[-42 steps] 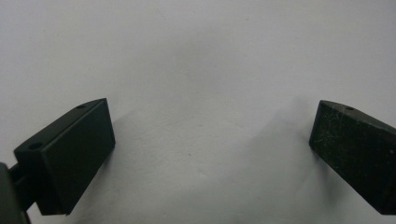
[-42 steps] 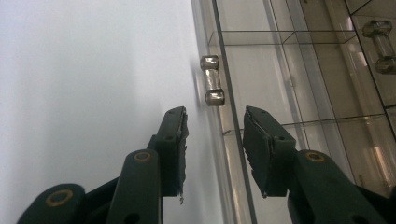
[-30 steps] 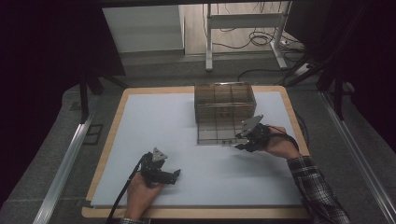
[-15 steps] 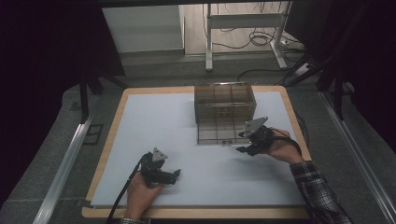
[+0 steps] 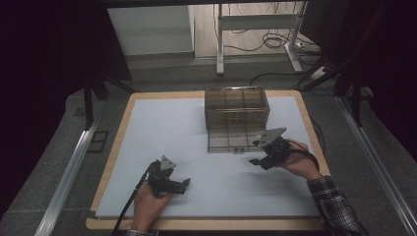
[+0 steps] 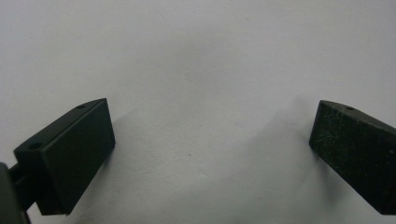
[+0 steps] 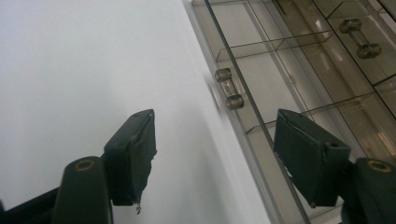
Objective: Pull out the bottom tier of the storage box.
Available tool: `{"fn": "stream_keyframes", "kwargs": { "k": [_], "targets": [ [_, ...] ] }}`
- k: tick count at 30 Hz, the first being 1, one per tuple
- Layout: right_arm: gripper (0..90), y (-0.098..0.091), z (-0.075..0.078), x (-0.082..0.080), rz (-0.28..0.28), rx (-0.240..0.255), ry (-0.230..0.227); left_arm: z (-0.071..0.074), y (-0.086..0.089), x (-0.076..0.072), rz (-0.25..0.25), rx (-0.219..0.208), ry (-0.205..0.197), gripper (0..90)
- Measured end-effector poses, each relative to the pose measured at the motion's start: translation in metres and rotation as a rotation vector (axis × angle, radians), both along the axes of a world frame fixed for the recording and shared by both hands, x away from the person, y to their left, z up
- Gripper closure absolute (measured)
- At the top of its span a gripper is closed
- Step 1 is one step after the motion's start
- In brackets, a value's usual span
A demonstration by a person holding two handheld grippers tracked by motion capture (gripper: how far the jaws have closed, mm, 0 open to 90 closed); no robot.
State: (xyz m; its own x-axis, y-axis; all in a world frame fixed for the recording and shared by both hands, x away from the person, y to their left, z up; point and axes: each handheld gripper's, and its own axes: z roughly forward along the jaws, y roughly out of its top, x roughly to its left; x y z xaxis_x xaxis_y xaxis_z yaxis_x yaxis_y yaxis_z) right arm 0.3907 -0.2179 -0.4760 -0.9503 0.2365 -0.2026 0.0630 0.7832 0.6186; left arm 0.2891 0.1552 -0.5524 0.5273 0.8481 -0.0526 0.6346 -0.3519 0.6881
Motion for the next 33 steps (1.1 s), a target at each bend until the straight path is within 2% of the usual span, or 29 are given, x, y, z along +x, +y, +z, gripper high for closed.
{"fn": "stream_keyframes", "kwargs": {
  "k": [13,24,33],
  "targets": [
    [23.0,-0.001,-0.009,-0.013,-0.019,0.032,0.002,0.000,0.000,0.000,0.001,0.001,0.000,0.0],
    [12.9,-0.005,-0.017,-0.024,-0.068,0.076,0.007,0.000,0.000,0.000,0.002,0.000,-0.001,0.0],
    [7.8,-0.011,-0.016,-0.033,-0.088,0.099,0.012,0.000,0.000,0.000,0.001,0.000,0.000,0.0]
  ]
}}
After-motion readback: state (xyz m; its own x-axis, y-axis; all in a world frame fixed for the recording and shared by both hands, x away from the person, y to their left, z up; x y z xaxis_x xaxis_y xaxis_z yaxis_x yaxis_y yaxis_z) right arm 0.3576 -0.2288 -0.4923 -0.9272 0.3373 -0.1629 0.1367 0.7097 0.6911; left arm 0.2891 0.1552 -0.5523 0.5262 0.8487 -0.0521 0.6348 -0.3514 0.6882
